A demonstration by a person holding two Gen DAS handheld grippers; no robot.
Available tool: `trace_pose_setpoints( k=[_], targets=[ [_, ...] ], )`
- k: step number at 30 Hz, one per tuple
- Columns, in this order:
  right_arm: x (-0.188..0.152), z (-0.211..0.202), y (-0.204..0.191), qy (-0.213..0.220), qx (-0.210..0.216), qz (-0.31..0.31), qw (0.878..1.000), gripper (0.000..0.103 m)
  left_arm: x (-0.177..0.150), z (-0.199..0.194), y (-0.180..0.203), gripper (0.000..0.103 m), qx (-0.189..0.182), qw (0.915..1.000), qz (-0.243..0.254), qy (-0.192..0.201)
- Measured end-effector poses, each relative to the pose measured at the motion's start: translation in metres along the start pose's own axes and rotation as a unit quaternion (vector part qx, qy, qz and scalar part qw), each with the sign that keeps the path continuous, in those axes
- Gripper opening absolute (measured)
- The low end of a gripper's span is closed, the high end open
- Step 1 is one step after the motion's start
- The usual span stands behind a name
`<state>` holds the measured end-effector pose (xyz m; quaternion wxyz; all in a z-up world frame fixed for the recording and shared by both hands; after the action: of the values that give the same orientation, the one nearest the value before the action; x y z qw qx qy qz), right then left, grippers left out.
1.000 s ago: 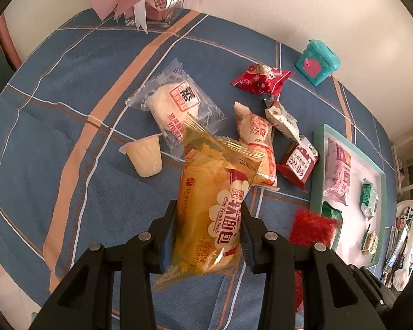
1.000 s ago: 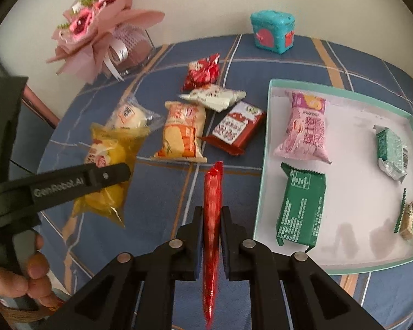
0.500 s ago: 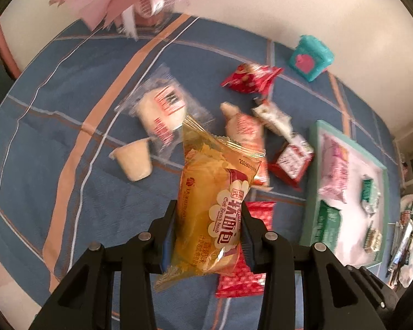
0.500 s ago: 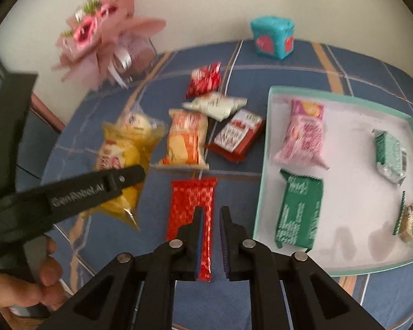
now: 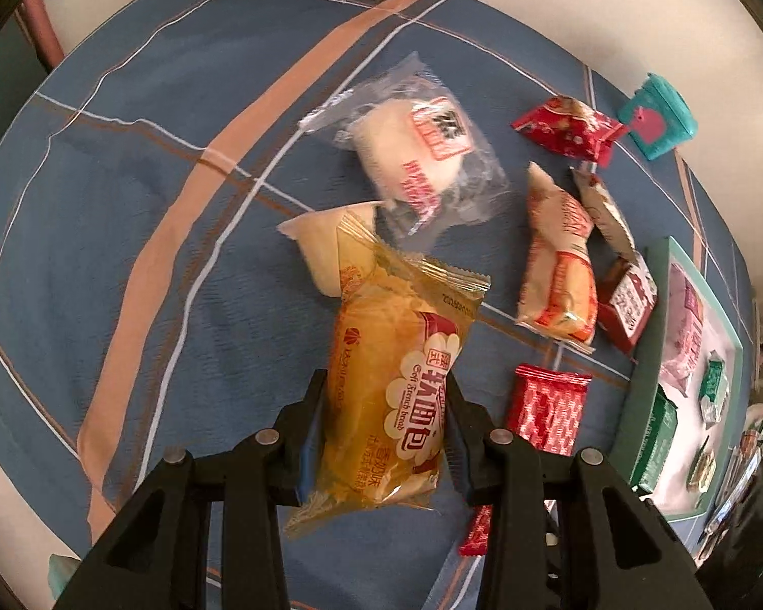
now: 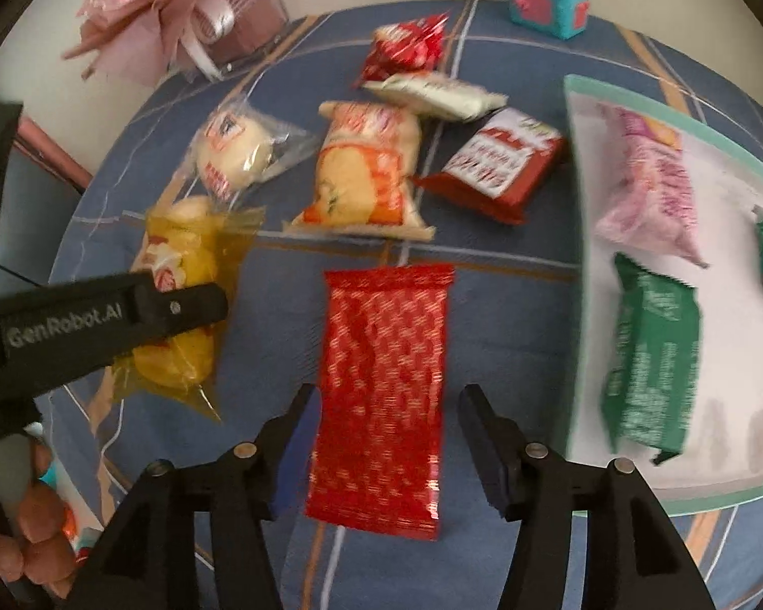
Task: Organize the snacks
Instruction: 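Lift both packs and carry them over the white tray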
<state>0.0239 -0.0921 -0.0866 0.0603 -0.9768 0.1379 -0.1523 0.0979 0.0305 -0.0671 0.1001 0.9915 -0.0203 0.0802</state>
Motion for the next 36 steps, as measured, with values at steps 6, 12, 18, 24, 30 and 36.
trace_pose_setpoints(
  k=[6,12,18,24,30,36],
  targets=[
    [-0.003,0.014,-0.029,-0.006,-0.051,-0.053,0.997,0.069,0.002,0.005,-0.005,0.042,0.001,0.9999,-0.009,-0.007],
    [-0.005,0.02,-0.038,-0.004,-0.076,-0.067,0.995,0.068,0.003,0.01,-0.004,0.042,0.002,0.9999,-0.008,-0.013],
    [-0.003,0.022,-0.037,-0.002,-0.078,-0.058,0.995,0.067,-0.002,0.02,-0.007,0.042,0.005,0.9998,-0.007,-0.017],
    [-0.001,0.017,-0.031,-0.001,-0.077,-0.046,0.996,0.054,-0.003,0.021,-0.007,0.042,0.005,0.9998,-0.006,-0.017],
    [0.001,0.008,-0.015,0.002,-0.055,-0.02,0.998,0.048,-0.001,0.021,-0.002,0.042,0.006,0.9998,-0.006,-0.016],
    [0.004,-0.002,-0.005,0.01,-0.031,0.001,0.999,0.047,0.001,0.018,0.001,0.042,0.003,0.9999,-0.005,-0.011]
  ],
)
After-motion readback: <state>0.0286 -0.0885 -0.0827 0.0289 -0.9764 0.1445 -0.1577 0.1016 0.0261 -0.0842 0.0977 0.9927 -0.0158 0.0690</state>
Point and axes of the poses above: each gripper's, at about its wrist camera, not at the fingertips, and z roughly the way its jaws point, y to its right, x to its top, the point moved 3 cm from there along z, roughly the way its jaws point, and after that the axes turned 5 degrees about -z, right-handed, at the moved point
